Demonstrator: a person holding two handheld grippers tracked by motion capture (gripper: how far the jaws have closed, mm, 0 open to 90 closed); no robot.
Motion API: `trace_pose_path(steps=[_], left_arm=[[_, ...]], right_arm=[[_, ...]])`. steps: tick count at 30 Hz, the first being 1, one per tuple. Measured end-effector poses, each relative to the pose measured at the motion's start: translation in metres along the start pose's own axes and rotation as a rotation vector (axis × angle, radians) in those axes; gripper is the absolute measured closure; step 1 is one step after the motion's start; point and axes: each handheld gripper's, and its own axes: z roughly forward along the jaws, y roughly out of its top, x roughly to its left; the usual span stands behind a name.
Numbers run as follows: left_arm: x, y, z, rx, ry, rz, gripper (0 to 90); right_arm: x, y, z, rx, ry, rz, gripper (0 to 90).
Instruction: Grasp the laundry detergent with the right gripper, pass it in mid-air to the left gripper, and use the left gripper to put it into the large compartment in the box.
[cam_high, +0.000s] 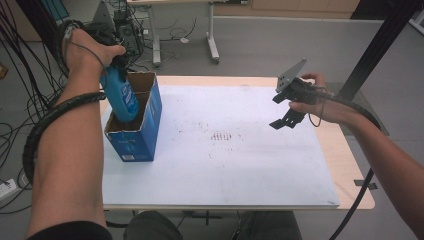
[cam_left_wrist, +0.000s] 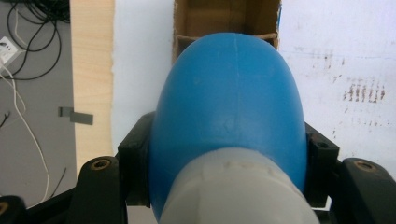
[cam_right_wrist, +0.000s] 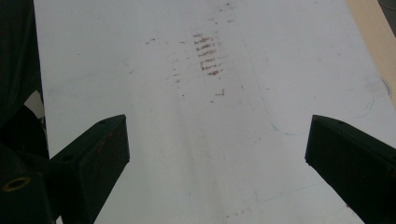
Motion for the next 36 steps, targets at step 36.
trace_pose_path(steps=[36], left_arm=[[-0.005,-0.01,0.103,-0.012,-0.012,0.027,37.2]], right_arm=[[0.001,-0.002,0.014,0.031,0.014,0.008,6.4]])
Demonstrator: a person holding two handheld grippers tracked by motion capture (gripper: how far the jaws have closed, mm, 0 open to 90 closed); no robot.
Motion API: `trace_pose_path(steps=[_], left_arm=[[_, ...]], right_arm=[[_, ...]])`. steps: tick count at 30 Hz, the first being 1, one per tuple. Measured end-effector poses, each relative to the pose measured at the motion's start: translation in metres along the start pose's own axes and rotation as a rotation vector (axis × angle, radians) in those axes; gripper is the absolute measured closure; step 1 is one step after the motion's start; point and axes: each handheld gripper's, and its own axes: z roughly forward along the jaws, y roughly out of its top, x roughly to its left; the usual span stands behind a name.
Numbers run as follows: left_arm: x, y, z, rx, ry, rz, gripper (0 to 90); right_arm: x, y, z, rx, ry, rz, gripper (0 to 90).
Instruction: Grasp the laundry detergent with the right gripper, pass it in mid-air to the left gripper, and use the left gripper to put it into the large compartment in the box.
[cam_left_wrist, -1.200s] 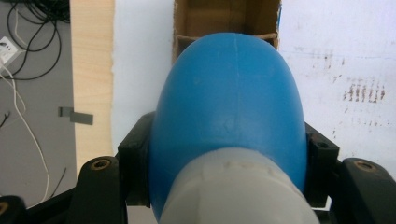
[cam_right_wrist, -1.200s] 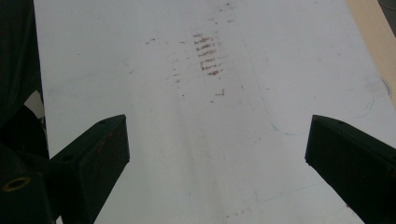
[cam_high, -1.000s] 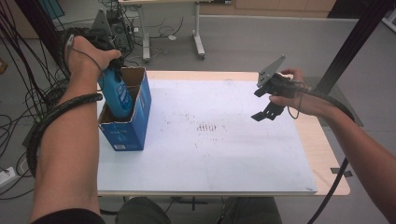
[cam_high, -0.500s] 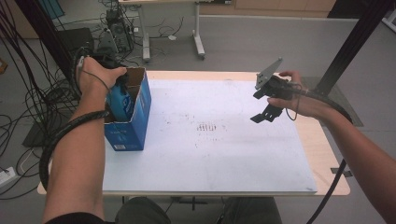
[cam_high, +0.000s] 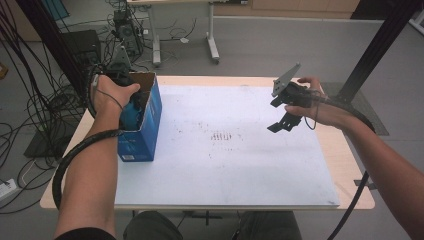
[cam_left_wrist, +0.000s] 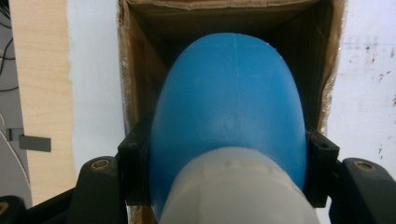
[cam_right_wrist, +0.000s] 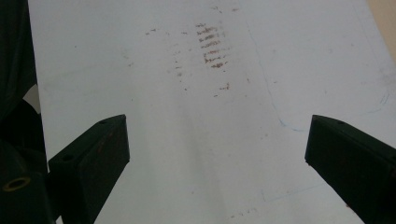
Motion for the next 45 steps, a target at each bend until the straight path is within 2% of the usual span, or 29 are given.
trace_pose_path(steps=[19,45], left_arm=[[0.0,-0.002,0.028,0.034,0.003,0.019,37.1],[-0.001,-0.004,0.03,0.028,0.004,0.029,37.0]], right_arm=[[-0.003,-0.002,0.003,0.008,0.003,0.007,6.4],[-0.003,0.002,-0.001,0.01,-0.007,0.003,6.4]])
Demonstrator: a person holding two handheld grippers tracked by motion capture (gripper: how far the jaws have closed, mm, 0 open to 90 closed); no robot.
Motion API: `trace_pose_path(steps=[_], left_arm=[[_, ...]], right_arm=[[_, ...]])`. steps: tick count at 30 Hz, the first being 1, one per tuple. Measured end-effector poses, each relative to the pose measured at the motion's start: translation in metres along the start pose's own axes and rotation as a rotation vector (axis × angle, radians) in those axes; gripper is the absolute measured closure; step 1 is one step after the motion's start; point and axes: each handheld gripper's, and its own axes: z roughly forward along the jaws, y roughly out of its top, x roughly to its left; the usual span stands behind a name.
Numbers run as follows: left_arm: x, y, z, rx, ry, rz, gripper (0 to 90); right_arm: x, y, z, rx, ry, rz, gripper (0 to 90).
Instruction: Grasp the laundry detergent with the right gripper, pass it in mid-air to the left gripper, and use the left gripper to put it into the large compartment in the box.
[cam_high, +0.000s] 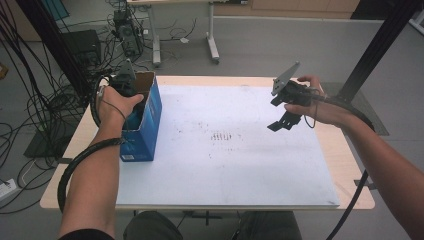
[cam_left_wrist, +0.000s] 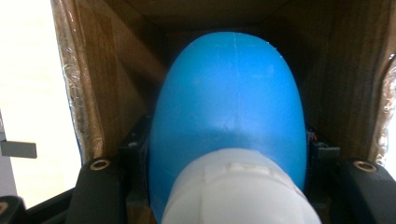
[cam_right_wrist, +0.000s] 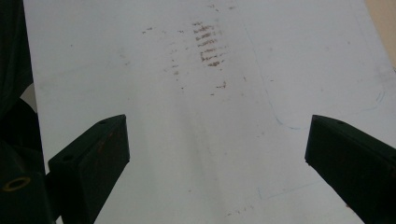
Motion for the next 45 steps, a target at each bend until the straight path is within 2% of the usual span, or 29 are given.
trace_pose_path(steps=[45], left_arm=[[-0.0031,-0.0004,0.0001,-0.002,0.011,0.004,36.9]], right_arm=[[-0.001,-0.0037,-0.0086,-0.001,-0.017,0.003,6.4]])
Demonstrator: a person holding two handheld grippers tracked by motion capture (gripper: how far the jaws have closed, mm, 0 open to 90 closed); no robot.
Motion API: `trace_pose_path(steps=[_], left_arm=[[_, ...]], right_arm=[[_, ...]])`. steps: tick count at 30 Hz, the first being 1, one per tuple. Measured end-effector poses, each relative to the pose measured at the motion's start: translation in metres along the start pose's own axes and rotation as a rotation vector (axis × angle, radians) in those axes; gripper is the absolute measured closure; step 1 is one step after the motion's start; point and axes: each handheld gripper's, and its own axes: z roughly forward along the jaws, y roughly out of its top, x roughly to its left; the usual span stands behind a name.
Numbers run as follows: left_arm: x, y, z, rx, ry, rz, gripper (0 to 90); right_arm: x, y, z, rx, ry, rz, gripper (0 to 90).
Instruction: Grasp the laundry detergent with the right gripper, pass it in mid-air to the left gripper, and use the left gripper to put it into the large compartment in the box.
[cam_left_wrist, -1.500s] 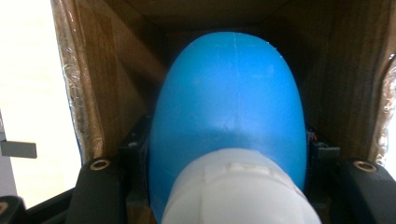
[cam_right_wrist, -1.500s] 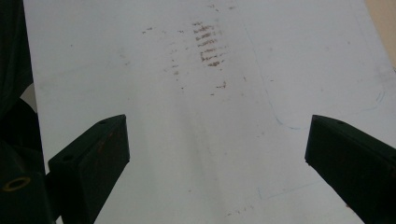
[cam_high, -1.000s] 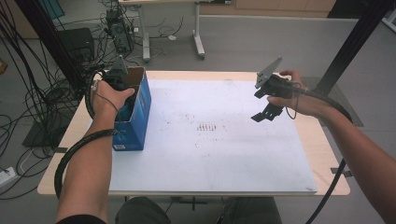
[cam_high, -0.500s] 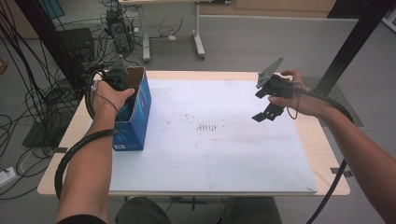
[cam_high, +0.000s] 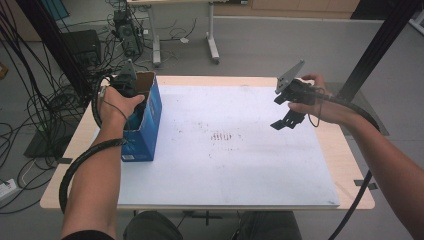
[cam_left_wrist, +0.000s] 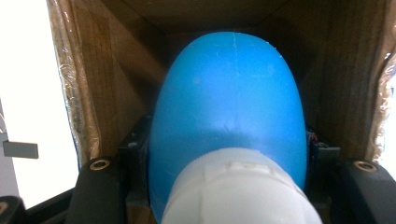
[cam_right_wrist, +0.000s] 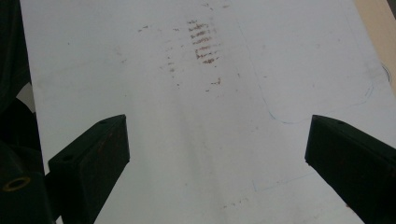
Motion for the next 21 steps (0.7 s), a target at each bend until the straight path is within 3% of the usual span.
trace_pose_path(steps=[21], left_arm=[[-0.0006,0.0002,0.0,-0.001,0.003,0.001,36.9]], right_arm=[[-0.0001,-0.0001,-0.001,0.002,-0.001,0.0,6.4]])
